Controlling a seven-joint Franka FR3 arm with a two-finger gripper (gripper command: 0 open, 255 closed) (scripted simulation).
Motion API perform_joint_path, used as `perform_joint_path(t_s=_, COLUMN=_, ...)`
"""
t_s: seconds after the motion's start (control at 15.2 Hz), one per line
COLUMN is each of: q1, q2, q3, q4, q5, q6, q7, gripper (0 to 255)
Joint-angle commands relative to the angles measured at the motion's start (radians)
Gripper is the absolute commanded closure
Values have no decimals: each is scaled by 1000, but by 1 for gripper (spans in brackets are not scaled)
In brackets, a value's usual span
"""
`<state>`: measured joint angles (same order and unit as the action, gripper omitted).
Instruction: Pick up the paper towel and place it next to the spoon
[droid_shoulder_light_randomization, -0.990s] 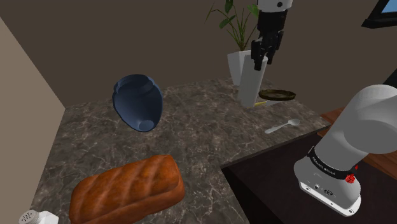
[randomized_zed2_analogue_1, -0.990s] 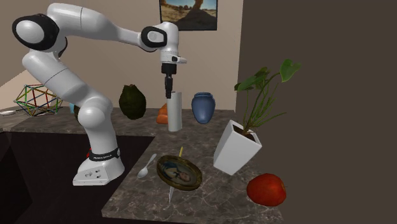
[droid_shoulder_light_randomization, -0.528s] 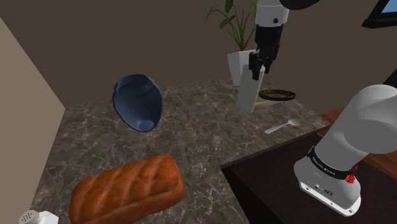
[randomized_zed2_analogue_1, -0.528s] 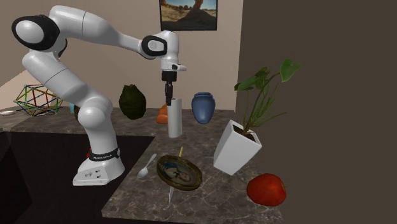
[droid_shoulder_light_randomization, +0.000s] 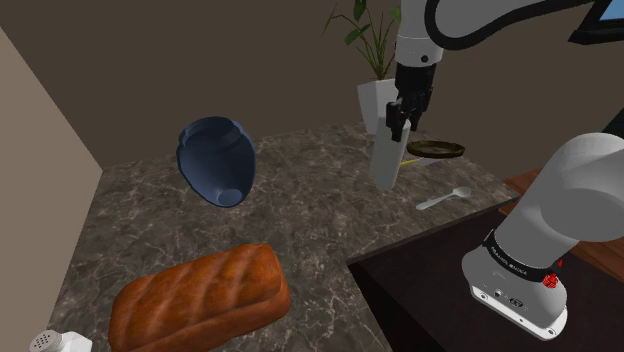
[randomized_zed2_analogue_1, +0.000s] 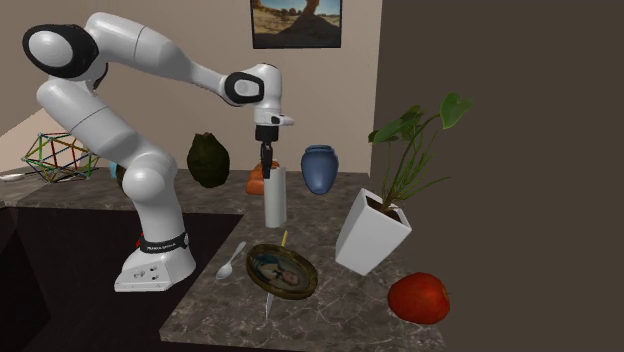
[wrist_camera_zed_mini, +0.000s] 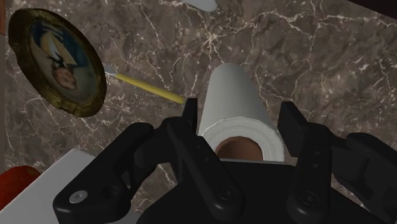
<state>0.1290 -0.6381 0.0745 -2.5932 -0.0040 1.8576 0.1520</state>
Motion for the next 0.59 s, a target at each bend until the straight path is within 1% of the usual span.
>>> perform_joint_path(t_s=0.0, q1=0, q2=5, q3=0, q4=-22, q5=0, q6=28, q7=1, gripper=255)
perform_joint_path(t_s=0.26, q1=0, q2=22, q3=2, q4=-63, q5=0, q6=86, q7=3, gripper=255)
perform_joint_path(t_s=0.53, q1=0, q2=22, q3=2, q4=-63, q5=0, q6=86, q7=3, gripper=255)
